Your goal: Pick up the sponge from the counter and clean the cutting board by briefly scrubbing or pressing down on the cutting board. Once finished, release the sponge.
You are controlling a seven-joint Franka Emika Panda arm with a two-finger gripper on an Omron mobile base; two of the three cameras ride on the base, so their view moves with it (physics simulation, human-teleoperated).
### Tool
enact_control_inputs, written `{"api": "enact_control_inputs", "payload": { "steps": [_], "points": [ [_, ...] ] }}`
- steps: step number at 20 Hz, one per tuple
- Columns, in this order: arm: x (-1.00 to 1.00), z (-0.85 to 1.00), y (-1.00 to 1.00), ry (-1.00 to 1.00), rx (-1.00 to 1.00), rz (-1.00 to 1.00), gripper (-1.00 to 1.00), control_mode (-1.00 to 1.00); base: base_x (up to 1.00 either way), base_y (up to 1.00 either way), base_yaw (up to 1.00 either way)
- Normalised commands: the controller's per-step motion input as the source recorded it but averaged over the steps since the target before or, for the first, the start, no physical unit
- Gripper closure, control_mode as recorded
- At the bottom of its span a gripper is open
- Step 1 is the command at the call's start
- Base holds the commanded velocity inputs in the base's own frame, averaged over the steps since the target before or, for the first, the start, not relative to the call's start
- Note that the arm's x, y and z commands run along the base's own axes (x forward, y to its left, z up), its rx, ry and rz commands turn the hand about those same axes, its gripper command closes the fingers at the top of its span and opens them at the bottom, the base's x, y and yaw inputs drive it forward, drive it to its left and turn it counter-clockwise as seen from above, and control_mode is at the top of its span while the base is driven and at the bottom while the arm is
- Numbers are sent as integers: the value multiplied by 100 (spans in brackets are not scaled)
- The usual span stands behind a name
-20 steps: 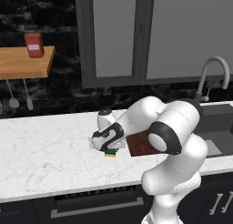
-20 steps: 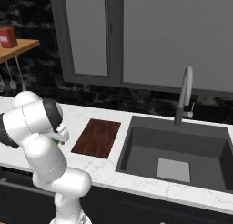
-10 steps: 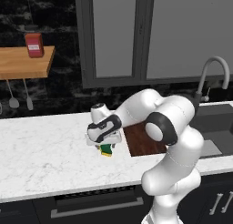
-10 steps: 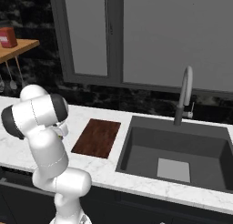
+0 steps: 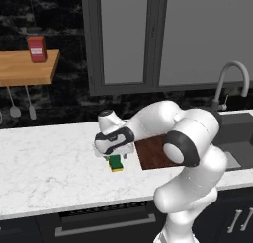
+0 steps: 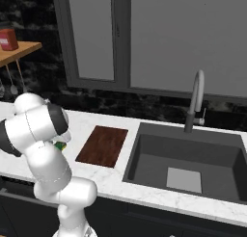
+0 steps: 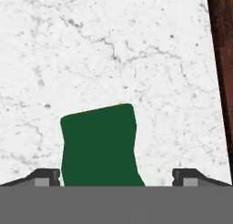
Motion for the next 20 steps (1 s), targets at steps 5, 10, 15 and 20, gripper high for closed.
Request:
{"api": "enact_control_inputs", "payload": {
  "steps": [5, 10, 15, 20],
  "points": [
    [-43, 89, 0, -26, 0, 0, -100, -100, 0, 0, 0],
    [-68, 100, -19, -19, 1, 0, -100, -100, 0, 0, 0],
    [-78, 100, -74, -5, 3, 0, -100, -100, 0, 0, 0],
    [-78, 100, -82, -1, 1, 0, -100, -100, 0, 0, 0]
  ]
}}
